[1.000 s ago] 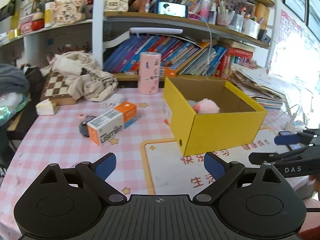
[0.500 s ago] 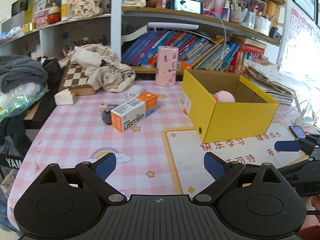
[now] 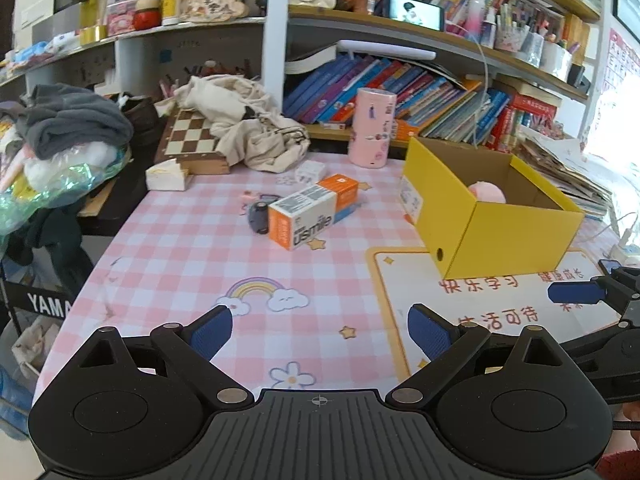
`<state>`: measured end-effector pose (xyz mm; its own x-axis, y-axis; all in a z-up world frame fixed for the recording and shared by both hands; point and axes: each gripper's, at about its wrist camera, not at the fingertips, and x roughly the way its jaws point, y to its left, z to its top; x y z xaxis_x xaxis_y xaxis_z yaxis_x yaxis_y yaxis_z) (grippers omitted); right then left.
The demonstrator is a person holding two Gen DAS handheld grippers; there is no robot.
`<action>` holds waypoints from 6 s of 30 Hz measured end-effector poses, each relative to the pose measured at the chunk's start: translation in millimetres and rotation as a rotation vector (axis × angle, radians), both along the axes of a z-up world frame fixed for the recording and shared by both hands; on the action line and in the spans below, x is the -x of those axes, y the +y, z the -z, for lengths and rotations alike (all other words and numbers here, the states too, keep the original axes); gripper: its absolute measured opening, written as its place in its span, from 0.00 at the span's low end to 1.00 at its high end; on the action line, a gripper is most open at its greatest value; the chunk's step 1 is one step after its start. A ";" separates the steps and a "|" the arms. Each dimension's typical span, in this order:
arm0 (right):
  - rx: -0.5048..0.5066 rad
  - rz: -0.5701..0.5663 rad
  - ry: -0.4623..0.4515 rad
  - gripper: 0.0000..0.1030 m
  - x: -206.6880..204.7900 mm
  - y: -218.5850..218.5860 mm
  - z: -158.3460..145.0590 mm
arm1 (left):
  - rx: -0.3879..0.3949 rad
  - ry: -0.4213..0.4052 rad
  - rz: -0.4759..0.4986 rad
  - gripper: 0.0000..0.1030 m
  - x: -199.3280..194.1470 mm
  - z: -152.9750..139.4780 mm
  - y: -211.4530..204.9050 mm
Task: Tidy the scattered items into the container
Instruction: 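Move both tools toward the usmile box and grey toy truck, then grasp the usmile box with the right tool while the left tool grasps the grey toy truck, then lift and carry the usmile box and toy truck with both tools toward the yellow box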
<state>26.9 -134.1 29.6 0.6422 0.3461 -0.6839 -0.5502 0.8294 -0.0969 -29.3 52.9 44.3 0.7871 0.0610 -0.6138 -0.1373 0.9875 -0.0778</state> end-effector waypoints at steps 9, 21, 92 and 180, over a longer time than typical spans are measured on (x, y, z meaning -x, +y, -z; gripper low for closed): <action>0.011 -0.039 0.004 0.86 1.1 21.5 0.3 | -0.005 -0.008 -0.023 0.94 2.9 -1.6 16.8; 0.039 -0.090 0.010 0.86 -0.7 38.7 1.8 | 0.002 0.010 -0.011 0.94 -1.8 3.2 24.2; 0.609 -1.046 -0.150 0.74 -223.3 214.4 36.2 | 0.088 0.052 -0.194 0.94 -163.9 38.5 99.3; 0.400 -0.765 0.121 0.37 -126.1 153.7 3.0 | 0.286 -0.082 -0.192 0.58 -62.3 -5.7 126.3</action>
<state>153.0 19.7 26.6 0.2465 0.3722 -0.8948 -0.9677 0.1439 -0.2068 33.0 179.2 50.0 0.8252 0.0473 -0.5628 -0.3002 0.8808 -0.3662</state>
